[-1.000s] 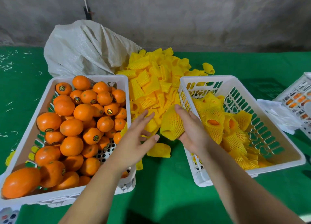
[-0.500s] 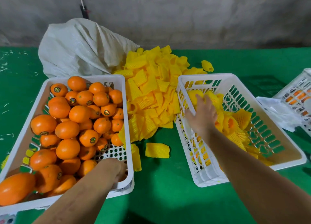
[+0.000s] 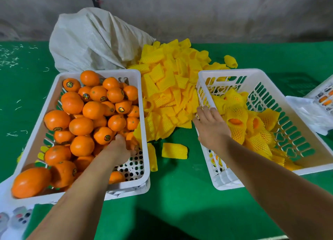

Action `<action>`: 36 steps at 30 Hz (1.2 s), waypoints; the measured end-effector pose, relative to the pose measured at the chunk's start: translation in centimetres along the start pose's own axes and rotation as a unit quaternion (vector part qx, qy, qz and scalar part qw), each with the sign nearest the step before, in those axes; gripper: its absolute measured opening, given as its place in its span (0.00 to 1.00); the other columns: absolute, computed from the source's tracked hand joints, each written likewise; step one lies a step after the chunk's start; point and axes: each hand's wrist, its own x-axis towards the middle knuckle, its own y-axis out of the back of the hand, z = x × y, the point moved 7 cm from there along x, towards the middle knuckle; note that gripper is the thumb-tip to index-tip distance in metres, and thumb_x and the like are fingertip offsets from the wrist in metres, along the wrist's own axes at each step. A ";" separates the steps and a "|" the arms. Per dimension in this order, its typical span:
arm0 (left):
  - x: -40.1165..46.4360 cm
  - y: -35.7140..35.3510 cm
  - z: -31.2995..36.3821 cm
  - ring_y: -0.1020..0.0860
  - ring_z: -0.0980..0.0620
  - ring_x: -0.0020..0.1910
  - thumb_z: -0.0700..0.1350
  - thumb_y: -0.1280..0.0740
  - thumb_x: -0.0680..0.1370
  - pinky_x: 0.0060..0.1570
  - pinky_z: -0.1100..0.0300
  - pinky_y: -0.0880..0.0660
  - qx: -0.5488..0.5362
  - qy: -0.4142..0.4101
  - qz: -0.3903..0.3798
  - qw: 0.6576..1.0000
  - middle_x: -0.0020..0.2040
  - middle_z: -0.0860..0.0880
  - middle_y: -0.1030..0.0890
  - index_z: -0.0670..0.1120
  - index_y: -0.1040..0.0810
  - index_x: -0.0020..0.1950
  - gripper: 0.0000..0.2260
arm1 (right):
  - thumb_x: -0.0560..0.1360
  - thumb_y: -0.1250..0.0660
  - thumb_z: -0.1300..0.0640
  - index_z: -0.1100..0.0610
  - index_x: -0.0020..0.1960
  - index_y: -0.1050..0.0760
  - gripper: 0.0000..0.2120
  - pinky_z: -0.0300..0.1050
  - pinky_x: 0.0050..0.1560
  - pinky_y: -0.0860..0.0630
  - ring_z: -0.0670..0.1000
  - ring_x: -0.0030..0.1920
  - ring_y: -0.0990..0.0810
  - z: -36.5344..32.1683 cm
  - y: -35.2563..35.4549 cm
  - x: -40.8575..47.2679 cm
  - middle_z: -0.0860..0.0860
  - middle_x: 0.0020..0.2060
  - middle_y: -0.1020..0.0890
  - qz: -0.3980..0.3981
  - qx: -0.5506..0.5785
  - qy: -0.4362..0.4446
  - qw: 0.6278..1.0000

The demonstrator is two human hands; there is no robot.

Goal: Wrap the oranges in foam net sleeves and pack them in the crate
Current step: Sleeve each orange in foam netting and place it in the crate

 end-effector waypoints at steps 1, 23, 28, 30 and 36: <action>0.4 0.6 -0.7 0.20 0.45 0.51 0.54 0.29 0.82 0.47 0.50 0.21 -0.072 -0.005 0.021 0.997 0.56 0.44 0.22 0.43 0.42 0.79 0.33 | 0.79 0.40 0.47 0.53 0.77 0.33 0.28 0.62 0.78 0.55 0.64 0.80 0.48 -1.1 -0.6 -0.2 0.60 0.81 0.43 -0.025 0.017 0.006 1.000; -7.4 -1.0 7.4 0.24 0.62 0.69 0.53 0.29 0.82 0.64 0.66 0.25 -0.476 -0.310 0.240 0.787 0.72 0.61 0.27 0.61 0.34 0.77 0.25 | 0.82 0.35 0.62 0.59 0.58 0.18 0.08 0.49 0.68 0.27 0.52 0.63 0.17 -5.4 2.2 -2.4 0.55 0.59 0.14 0.034 0.932 -0.220 0.286; -7.5 -1.2 9.8 0.18 0.56 0.64 0.57 0.32 0.81 0.63 0.55 0.21 -0.523 -0.336 0.181 0.762 0.68 0.61 0.23 0.53 0.35 0.79 0.28 | 0.82 0.41 0.65 0.59 0.56 0.26 0.07 0.49 0.56 0.19 0.50 0.46 0.15 -5.9 7.6 -2.9 0.56 0.47 0.15 0.062 0.980 -0.122 0.141; -6.8 -1.9 9.7 0.21 0.49 0.67 0.60 0.34 0.79 0.69 0.47 0.23 -0.539 -0.309 0.150 0.769 0.72 0.49 0.24 0.55 0.34 0.78 0.28 | 0.82 0.40 0.67 0.59 0.56 0.26 0.07 0.46 0.52 0.23 0.47 0.39 0.22 -6.0 8.1 -3.1 0.55 0.42 0.20 0.069 0.970 -0.142 0.187; -6.6 -2.1 9.3 0.19 0.55 0.61 0.70 0.31 0.77 0.61 0.52 0.19 -0.512 -0.332 0.095 0.786 0.63 0.63 0.21 0.66 0.28 0.73 0.26 | 0.83 0.38 0.65 0.56 0.50 0.27 0.05 0.56 0.48 0.21 0.61 0.55 0.22 -6.8 8.3 -3.7 0.62 0.54 0.22 0.024 0.954 -0.133 0.269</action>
